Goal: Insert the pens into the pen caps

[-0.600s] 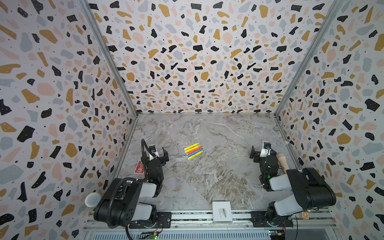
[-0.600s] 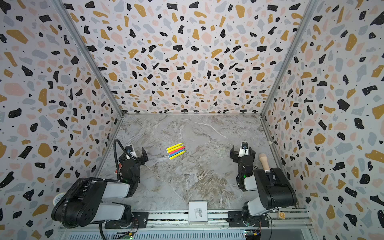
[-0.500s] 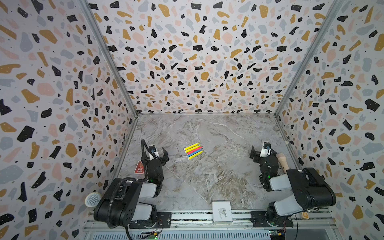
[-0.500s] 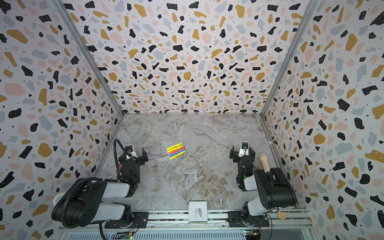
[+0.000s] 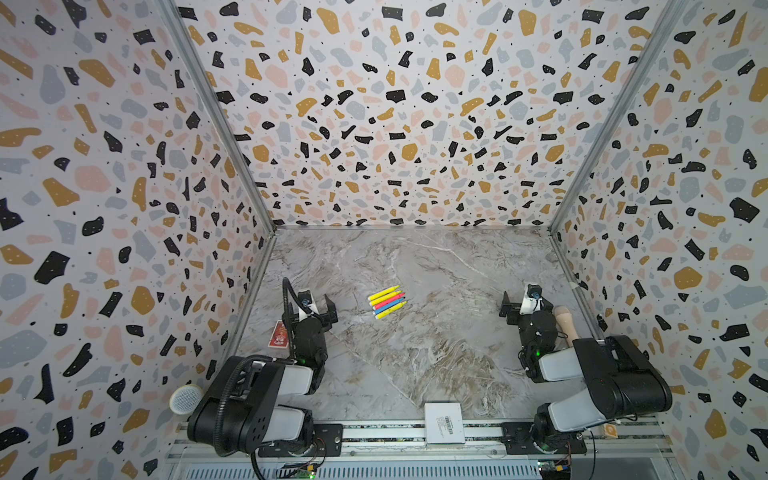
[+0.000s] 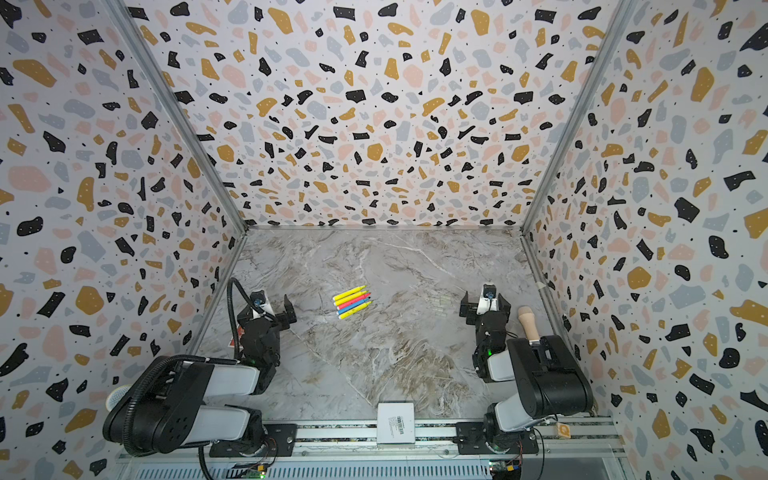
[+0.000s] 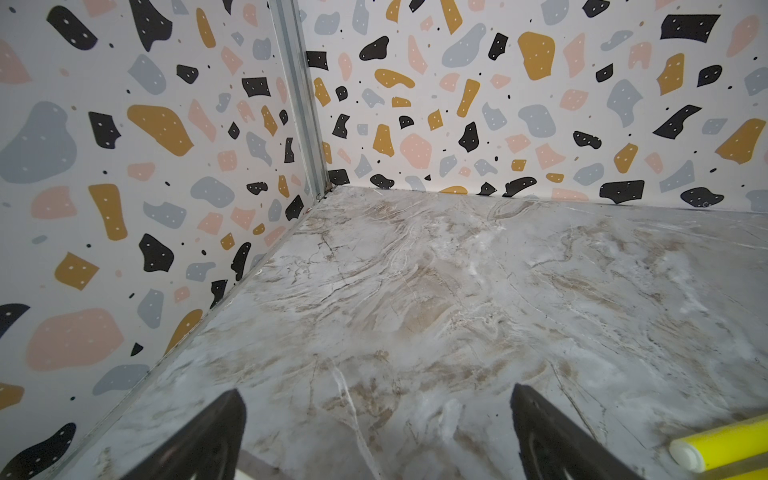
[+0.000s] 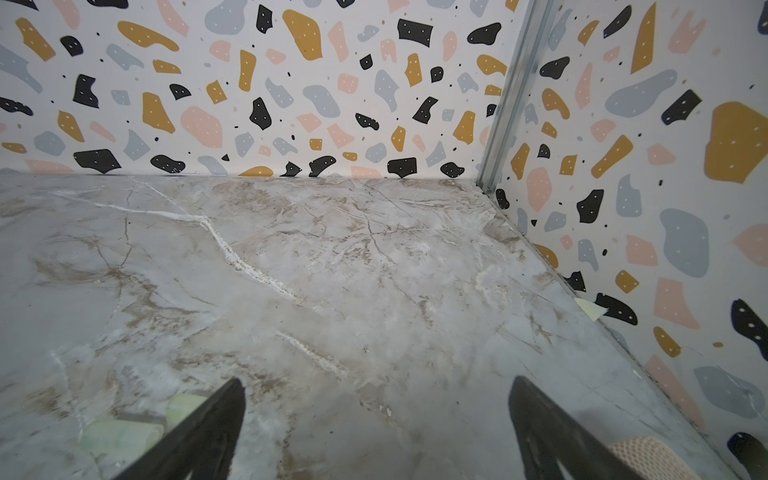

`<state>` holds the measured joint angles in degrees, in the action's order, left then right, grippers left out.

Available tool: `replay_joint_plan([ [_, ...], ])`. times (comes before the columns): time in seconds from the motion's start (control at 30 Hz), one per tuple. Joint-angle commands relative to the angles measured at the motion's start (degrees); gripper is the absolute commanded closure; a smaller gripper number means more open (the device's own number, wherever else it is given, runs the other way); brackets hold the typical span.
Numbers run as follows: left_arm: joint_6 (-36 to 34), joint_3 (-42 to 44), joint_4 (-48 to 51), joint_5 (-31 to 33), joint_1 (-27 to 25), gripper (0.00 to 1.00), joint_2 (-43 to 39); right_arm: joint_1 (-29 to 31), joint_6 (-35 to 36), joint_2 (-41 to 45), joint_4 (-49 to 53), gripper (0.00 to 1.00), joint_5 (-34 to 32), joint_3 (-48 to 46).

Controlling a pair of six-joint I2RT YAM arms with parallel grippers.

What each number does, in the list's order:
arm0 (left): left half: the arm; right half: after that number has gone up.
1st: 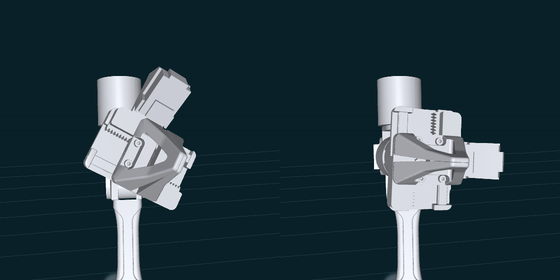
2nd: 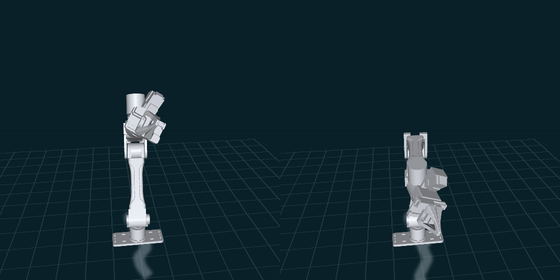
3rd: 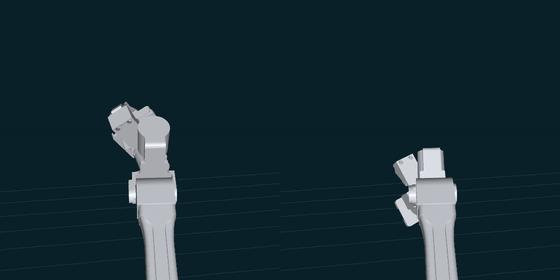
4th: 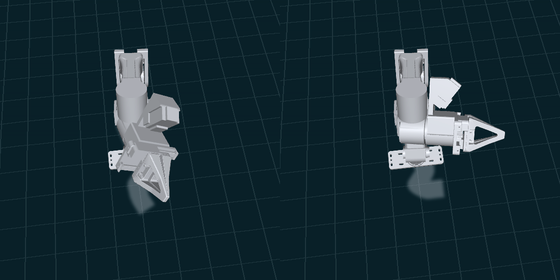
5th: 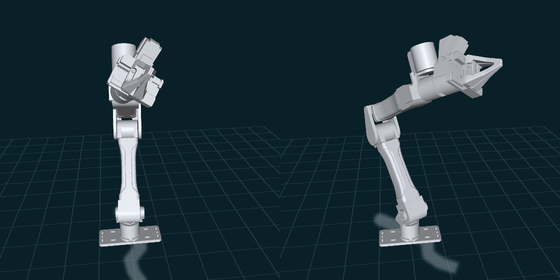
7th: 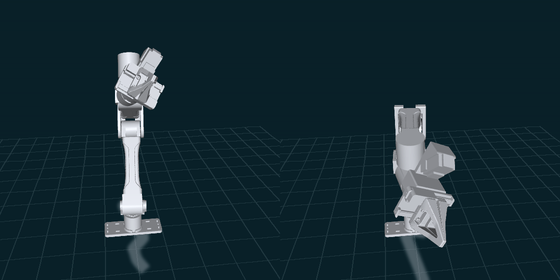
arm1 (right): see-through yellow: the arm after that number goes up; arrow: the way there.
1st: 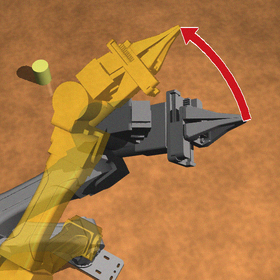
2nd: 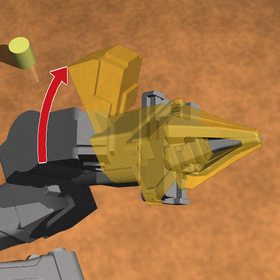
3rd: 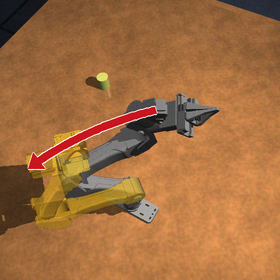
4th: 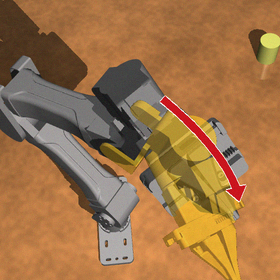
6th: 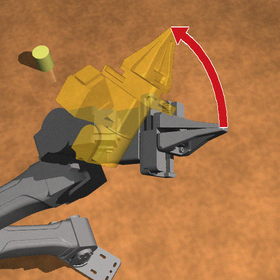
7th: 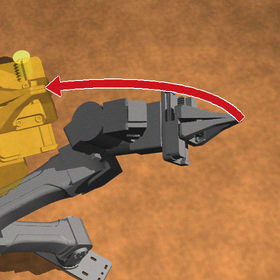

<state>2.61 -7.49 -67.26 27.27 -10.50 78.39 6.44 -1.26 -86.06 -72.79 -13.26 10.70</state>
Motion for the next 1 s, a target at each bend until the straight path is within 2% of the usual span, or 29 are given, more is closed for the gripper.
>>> replay_joint_plan([
  [0.0,0.28,0.45,-2.34,0.33,0.31,0.00,-0.70,-0.12,-0.38,0.72,-0.51,0.01,0.16,0.11],
  [0.97,0.20,-0.71,-2.28,1.64,1.08,0.00,0.94,-0.18,-0.41,0.64,-0.53,0.01,0.15,0.15],
])
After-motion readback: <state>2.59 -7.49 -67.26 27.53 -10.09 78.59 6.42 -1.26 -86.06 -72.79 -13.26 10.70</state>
